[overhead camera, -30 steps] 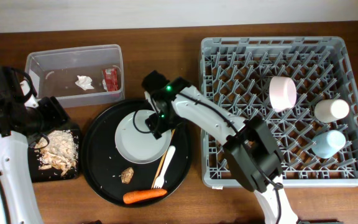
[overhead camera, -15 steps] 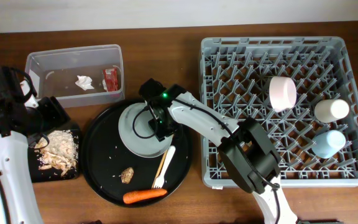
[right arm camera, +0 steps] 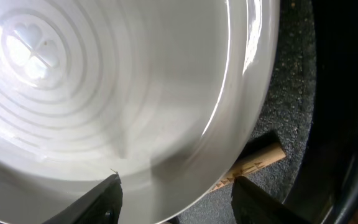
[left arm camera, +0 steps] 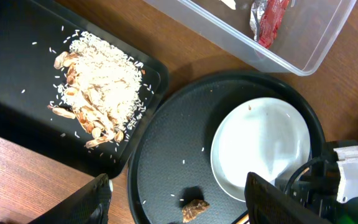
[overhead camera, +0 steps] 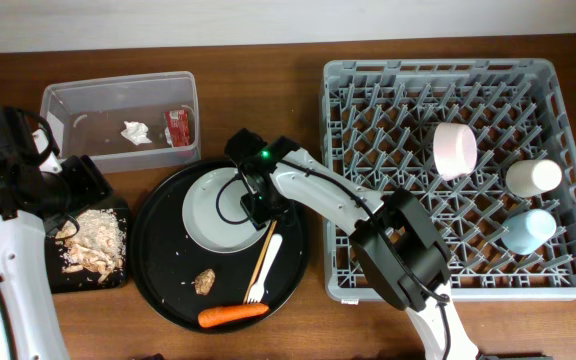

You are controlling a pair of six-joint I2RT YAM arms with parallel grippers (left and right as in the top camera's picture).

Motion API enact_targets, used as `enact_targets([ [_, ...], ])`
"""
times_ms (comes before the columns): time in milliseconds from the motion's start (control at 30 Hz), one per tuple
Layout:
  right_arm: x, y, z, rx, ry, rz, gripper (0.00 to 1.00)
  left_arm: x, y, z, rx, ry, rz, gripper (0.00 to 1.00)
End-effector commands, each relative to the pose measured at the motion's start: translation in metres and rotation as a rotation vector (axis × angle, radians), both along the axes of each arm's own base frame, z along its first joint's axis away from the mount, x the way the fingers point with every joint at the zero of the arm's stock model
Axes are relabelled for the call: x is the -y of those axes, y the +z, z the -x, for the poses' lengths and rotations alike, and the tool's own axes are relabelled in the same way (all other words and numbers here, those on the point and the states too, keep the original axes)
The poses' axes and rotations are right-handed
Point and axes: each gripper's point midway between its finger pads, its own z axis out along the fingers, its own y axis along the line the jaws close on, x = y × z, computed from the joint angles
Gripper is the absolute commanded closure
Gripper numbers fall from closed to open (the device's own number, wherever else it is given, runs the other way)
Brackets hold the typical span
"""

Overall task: Sort waste into correct bins and load items into the dishwasher rack
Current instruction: 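Grasp the white plate rim with the right gripper, then carry the white plate into the rack's back row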

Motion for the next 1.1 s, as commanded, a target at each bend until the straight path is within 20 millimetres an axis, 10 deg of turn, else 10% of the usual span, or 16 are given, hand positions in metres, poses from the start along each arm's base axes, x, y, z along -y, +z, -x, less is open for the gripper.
enact_targets([
  [0,-0.004,0.019,-0.010,0.055,-0.002,-0.015,0.40,0.001,0.005,0.000,0.017,0.009,0.009,0.32],
  [367,-0.009,0.002,-0.014,0.066,-0.002,-0.026,0.45,0.001,0.005,0.000,0.017,0.009,0.009,0.32],
  [767,-0.008,-0.001,-0.015,0.065,-0.022,-0.016,0.96,0.000,0.005,0.000,0.018,0.009,0.008,0.32],
  [1067,-0.003,0.026,-0.025,0.130,-0.051,0.000,0.96,0.000,0.005,-0.001,0.020,0.009,0.008,0.32],
])
